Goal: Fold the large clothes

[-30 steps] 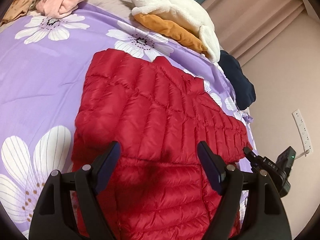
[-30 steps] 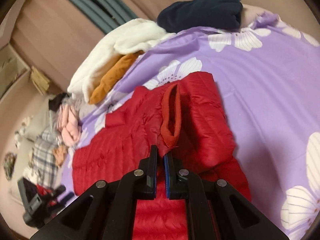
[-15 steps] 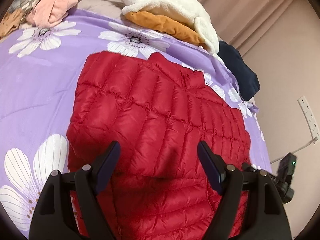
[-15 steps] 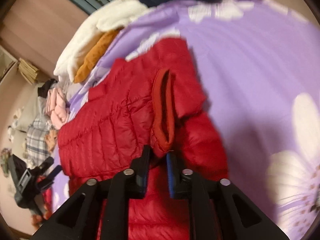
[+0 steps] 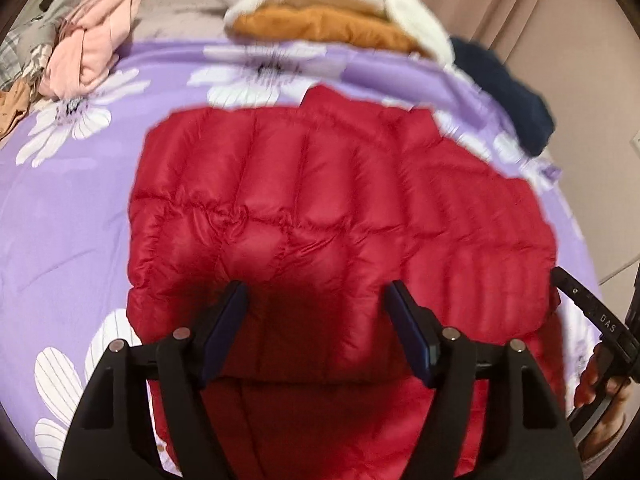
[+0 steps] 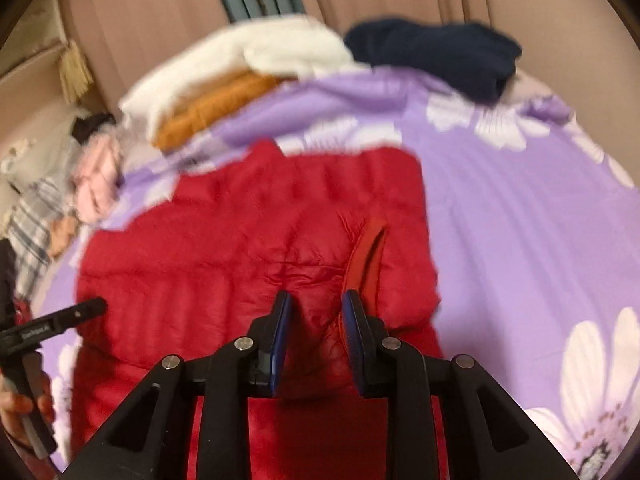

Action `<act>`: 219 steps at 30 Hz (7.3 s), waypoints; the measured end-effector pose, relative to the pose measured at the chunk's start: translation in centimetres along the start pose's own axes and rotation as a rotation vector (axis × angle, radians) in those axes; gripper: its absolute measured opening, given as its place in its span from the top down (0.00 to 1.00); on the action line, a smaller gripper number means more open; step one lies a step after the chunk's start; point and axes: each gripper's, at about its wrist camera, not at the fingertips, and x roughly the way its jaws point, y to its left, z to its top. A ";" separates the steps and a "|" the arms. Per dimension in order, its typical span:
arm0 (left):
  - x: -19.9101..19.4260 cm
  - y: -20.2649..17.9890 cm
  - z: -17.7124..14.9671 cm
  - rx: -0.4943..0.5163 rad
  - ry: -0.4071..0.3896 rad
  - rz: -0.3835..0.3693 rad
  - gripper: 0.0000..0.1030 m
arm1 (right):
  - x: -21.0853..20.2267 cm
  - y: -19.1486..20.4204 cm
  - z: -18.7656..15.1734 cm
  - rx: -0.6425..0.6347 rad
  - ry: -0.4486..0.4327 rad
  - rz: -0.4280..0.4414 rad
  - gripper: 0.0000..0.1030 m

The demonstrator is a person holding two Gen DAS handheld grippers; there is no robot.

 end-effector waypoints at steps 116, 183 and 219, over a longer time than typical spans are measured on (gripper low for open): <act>-10.5 0.7 -21.5 -0.212 0.123 -0.317 0.20 | -8.3 -4.8 -14.1 0.180 0.288 0.434 0.53; -21.9 -0.7 -18.8 -0.134 -0.142 -0.493 0.87 | -19.2 -0.8 -10.0 -0.051 -0.047 0.610 0.85; -9.1 5.7 -0.7 -0.375 -0.044 -0.429 0.83 | -2.8 -6.8 0.7 0.598 0.067 0.596 0.85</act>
